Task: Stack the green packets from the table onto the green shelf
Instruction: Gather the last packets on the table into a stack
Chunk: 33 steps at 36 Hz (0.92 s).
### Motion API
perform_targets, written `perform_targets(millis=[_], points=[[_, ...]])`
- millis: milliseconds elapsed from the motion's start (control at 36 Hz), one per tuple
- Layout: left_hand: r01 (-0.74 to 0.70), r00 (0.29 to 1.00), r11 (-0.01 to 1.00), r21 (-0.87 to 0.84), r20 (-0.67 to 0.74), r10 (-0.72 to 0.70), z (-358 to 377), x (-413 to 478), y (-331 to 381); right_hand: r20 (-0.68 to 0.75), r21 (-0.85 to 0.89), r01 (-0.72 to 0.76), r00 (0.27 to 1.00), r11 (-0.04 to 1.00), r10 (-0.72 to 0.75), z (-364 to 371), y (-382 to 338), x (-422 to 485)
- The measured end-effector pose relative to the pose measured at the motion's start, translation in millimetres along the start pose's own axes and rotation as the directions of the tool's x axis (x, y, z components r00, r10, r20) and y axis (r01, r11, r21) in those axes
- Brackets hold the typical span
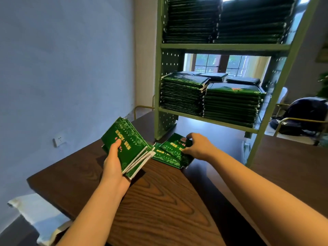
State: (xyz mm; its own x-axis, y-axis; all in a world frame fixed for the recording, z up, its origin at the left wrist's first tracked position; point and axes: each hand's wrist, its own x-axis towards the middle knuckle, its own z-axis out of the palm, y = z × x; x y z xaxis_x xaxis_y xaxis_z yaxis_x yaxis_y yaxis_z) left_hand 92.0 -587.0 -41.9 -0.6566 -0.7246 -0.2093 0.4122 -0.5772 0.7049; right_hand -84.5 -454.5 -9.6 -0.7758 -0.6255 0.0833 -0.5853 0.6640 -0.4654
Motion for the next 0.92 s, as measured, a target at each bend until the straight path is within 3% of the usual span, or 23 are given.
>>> perform_targets(millis=[111,222,361,472,639,750,917], points=[[0.017,1.0,0.999,-0.034,0.026,-0.016,-5.7,0.2,-0.1,-0.059,0.199,-0.04,0.997,0.979,0.053,-9.8,-4.1,5.6],[0.032,0.998,0.998,-0.049,0.06,-0.029,-5.9,-4.2,-1.2,0.042,0.445,-0.079,0.997,0.892,0.067,-12.5,-10.8,5.0],[0.048,0.996,0.999,-0.026,0.071,-0.046,-6.2,-6.6,-0.6,0.2,0.234,-0.055,0.98,0.971,0.007,0.6,-14.9,6.6],[0.054,0.996,0.999,-0.003,0.068,-0.054,-7.0,-6.6,0.1,0.22,0.001,0.028,0.975,1.0,-0.027,6.4,-22.9,2.6],[0.068,0.996,0.998,-0.017,0.065,-0.067,-4.4,-9.8,0.4,0.213,-0.034,0.076,0.975,0.997,-0.067,-0.6,-29.8,-7.9],[0.056,0.996,0.998,0.031,0.063,-0.058,-2.0,-14.7,1.5,0.124,0.133,0.089,0.987,0.987,-0.105,-2.1,-22.7,-18.9],[0.032,0.999,0.991,0.13,-0.002,-0.032,-0.9,-18.7,3.7,-0.148,0.397,0.145,0.985,0.906,-0.093,-7.0,-6.2,-53.0]])
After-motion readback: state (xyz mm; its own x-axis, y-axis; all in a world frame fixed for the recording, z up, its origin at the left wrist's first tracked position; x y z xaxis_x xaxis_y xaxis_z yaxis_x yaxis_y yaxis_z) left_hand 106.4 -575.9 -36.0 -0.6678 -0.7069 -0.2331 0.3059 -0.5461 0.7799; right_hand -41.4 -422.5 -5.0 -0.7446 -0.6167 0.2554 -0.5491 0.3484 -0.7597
